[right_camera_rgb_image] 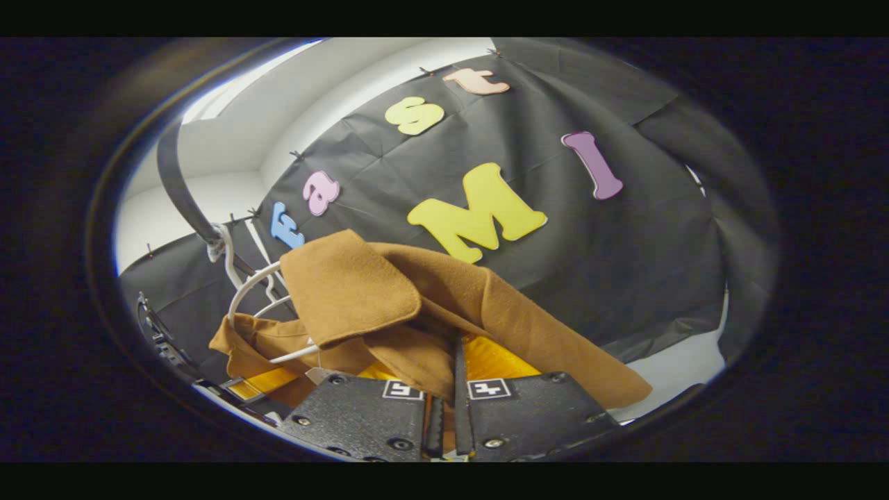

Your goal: Grasp the clothes on the hanger with both hands and then place them into the laundry hamper below.

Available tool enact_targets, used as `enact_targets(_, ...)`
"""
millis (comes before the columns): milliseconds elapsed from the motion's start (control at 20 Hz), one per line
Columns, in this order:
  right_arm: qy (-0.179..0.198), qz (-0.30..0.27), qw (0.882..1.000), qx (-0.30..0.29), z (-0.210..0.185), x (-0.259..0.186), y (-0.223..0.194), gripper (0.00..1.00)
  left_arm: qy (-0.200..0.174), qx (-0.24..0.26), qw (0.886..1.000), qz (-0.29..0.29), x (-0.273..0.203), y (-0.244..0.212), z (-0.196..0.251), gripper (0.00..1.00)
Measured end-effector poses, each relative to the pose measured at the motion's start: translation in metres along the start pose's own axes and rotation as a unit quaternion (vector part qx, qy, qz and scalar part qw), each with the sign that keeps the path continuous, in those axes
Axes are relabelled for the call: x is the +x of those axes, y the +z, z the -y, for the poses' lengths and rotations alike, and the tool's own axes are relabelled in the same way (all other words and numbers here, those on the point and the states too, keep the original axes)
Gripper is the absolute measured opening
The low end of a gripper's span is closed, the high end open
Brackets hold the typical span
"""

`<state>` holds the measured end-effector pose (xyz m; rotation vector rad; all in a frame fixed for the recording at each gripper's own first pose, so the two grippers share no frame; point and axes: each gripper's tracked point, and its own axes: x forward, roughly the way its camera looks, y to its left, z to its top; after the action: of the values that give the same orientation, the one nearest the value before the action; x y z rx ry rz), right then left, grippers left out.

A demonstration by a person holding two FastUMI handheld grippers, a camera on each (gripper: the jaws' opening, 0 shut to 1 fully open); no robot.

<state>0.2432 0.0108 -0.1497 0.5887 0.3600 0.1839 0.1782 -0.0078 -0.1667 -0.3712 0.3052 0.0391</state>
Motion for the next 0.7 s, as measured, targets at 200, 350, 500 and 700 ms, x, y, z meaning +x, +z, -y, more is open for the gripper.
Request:
enact_targets(200,0.002,0.007,1.0,-0.009,-0.001,-0.013,0.014,0.1,-0.009,-0.012,1.0,0.018,-0.016,0.019,0.0,0.07)
enact_targets(350,0.006,0.013,1.0,0.002,0.002,-0.018,0.023,0.09,-0.001,-0.001,0.999,0.033,-0.024,0.037,-0.008,0.07)
enact_targets(500,0.015,0.024,1.0,0.005,-0.001,-0.025,0.036,0.08,0.003,-0.003,0.999,0.037,-0.033,0.05,-0.014,0.07)
enact_targets(700,0.019,0.051,0.998,0.019,-0.001,-0.031,0.061,0.08,0.009,0.0,0.999,0.048,-0.036,0.066,-0.021,0.07)
